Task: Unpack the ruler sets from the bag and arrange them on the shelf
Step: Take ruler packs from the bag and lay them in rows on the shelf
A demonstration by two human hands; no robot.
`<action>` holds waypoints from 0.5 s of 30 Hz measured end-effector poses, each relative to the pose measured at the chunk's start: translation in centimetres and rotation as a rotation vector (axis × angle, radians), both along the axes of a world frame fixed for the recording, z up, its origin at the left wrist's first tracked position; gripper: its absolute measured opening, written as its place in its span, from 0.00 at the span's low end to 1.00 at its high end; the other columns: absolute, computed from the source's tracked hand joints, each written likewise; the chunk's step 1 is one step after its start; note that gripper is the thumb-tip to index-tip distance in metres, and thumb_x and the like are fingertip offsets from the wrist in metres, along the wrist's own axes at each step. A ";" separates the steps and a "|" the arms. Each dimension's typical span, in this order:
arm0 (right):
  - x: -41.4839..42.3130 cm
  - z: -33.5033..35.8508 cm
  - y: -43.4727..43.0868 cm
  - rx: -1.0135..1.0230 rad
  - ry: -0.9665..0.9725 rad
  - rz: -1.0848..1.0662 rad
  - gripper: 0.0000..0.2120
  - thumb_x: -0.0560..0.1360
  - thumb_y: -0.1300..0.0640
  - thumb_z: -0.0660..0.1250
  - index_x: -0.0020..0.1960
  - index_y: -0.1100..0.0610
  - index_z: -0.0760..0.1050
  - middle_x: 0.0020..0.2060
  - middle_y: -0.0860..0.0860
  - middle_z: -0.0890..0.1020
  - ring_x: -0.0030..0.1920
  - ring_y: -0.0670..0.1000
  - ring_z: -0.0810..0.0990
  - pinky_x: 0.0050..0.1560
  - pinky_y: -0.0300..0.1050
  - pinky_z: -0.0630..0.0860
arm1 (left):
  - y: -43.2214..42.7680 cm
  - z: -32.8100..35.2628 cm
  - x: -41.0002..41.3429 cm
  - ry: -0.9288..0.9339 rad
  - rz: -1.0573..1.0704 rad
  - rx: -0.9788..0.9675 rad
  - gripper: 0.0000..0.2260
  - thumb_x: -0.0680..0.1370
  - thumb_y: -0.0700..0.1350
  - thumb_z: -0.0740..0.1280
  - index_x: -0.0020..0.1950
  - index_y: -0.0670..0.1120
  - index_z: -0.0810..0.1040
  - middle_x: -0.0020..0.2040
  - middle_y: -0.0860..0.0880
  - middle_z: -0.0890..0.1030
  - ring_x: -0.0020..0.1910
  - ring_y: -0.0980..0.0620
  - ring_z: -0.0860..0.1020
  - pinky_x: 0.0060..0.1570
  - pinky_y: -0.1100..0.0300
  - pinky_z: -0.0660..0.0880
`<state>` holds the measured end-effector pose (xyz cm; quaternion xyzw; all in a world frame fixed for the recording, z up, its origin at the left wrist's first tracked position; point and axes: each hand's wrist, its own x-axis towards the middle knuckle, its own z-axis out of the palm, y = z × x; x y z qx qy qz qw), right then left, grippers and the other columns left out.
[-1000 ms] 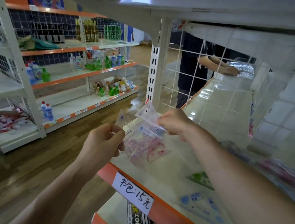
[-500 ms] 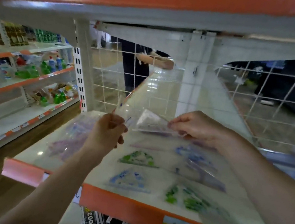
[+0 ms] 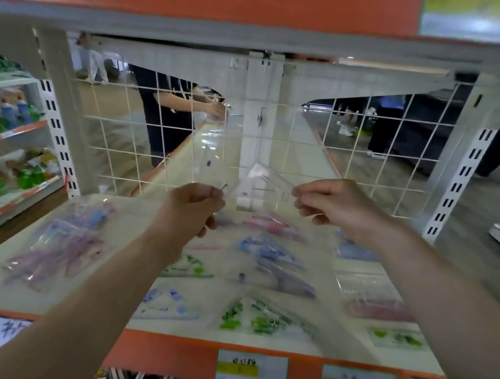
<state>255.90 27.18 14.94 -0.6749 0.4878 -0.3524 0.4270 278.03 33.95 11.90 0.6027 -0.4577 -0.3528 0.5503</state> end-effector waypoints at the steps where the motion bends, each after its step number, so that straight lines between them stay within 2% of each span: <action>1: -0.2 -0.3 0.1 0.003 0.007 -0.001 0.06 0.77 0.63 0.66 0.49 0.56 0.81 0.40 0.52 0.83 0.38 0.45 0.81 0.35 0.33 0.76 | 0.0 0.0 -0.2 0.001 -0.003 0.006 0.02 0.76 0.39 0.68 0.45 0.45 0.79 0.31 0.49 0.76 0.27 0.55 0.72 0.24 0.66 0.67; 4: -0.3 -1.5 0.9 -0.010 0.025 -0.020 0.07 0.77 0.64 0.66 0.52 0.58 0.81 0.40 0.51 0.83 0.38 0.45 0.80 0.34 0.32 0.75 | 0.0 -0.5 -0.7 -0.007 -0.034 0.012 0.02 0.75 0.39 0.68 0.47 0.44 0.80 0.34 0.46 0.78 0.27 0.55 0.72 0.24 0.66 0.66; 6: -0.4 -2.5 1.6 -0.026 0.020 -0.043 0.08 0.77 0.65 0.65 0.51 0.56 0.81 0.39 0.49 0.83 0.37 0.44 0.80 0.34 0.32 0.75 | 0.0 -1.1 -1.3 -0.034 -0.066 0.009 0.02 0.74 0.39 0.69 0.45 0.45 0.79 0.38 0.43 0.80 0.28 0.54 0.73 0.27 0.63 0.67; 8: -0.6 -3.6 2.5 -0.042 0.003 -0.061 0.08 0.77 0.65 0.65 0.51 0.56 0.80 0.37 0.47 0.83 0.35 0.42 0.80 0.35 0.31 0.75 | 0.0 -1.7 -1.8 -0.094 -0.071 0.011 0.04 0.73 0.38 0.71 0.44 0.46 0.79 0.36 0.43 0.79 0.28 0.54 0.73 0.30 0.61 0.67; 10: -0.8 -4.5 3.4 -0.075 -0.004 -0.080 0.08 0.77 0.64 0.65 0.52 0.55 0.81 0.36 0.48 0.83 0.35 0.42 0.80 0.36 0.31 0.75 | 0.3 -2.2 -2.2 -0.157 -0.058 0.005 0.04 0.73 0.38 0.71 0.45 0.46 0.78 0.33 0.44 0.78 0.26 0.56 0.72 0.29 0.62 0.67; 13: -0.8 -5.8 4.6 -0.185 0.016 -0.128 0.10 0.76 0.64 0.66 0.53 0.54 0.81 0.38 0.48 0.82 0.37 0.43 0.79 0.39 0.31 0.74 | 1.0 -2.7 -2.6 -0.204 -0.038 -0.020 0.04 0.73 0.38 0.70 0.46 0.45 0.78 0.31 0.48 0.78 0.22 0.61 0.70 0.24 0.70 0.67; 15: -0.6 -6.9 5.2 -0.293 0.070 -0.136 0.11 0.75 0.65 0.67 0.56 0.56 0.80 0.42 0.49 0.81 0.41 0.44 0.78 0.43 0.27 0.71 | 1.5 -3.3 -2.8 -0.234 -0.018 -0.020 0.04 0.74 0.38 0.69 0.43 0.46 0.77 0.32 0.46 0.78 0.24 0.59 0.71 0.25 0.71 0.67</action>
